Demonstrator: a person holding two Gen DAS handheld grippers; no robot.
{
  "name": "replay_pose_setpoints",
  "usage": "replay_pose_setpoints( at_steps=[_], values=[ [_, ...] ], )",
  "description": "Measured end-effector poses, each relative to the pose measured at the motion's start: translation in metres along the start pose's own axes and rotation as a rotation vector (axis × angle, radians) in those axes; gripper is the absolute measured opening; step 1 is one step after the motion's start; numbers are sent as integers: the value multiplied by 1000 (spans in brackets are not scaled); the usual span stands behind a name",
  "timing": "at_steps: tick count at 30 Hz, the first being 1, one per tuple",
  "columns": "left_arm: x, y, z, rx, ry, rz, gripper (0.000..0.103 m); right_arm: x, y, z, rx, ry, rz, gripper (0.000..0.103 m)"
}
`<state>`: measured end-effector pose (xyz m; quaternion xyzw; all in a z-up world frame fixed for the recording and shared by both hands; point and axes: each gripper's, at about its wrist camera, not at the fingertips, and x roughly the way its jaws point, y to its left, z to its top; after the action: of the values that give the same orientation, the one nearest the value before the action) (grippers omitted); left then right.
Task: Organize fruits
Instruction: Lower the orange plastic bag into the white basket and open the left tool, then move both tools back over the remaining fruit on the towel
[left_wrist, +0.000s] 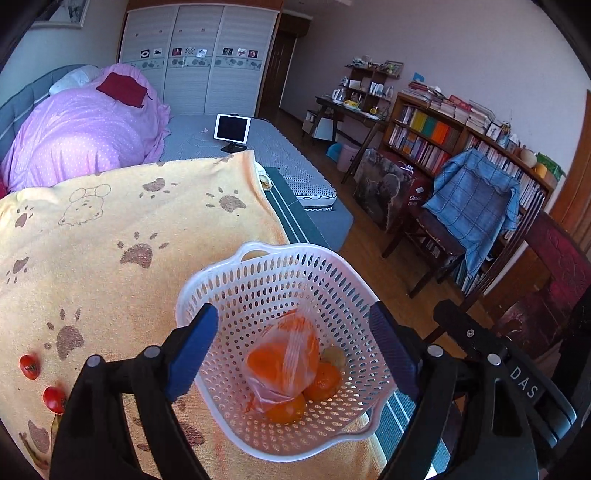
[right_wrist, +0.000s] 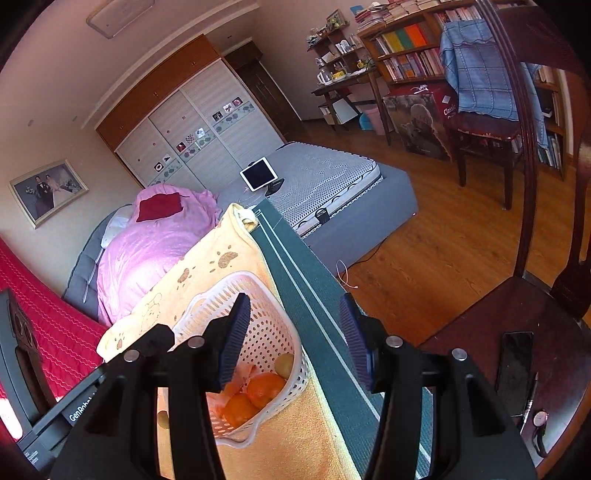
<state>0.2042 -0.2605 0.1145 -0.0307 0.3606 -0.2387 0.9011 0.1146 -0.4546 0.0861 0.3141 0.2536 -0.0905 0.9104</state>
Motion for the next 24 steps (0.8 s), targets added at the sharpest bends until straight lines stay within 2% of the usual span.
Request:
replay_pose_setpoints(
  at_steps=[24],
  values=[
    [-73,29,-14,-45,-111,93,86,-22,27,-4,-61,-41,64,52]
  ],
)
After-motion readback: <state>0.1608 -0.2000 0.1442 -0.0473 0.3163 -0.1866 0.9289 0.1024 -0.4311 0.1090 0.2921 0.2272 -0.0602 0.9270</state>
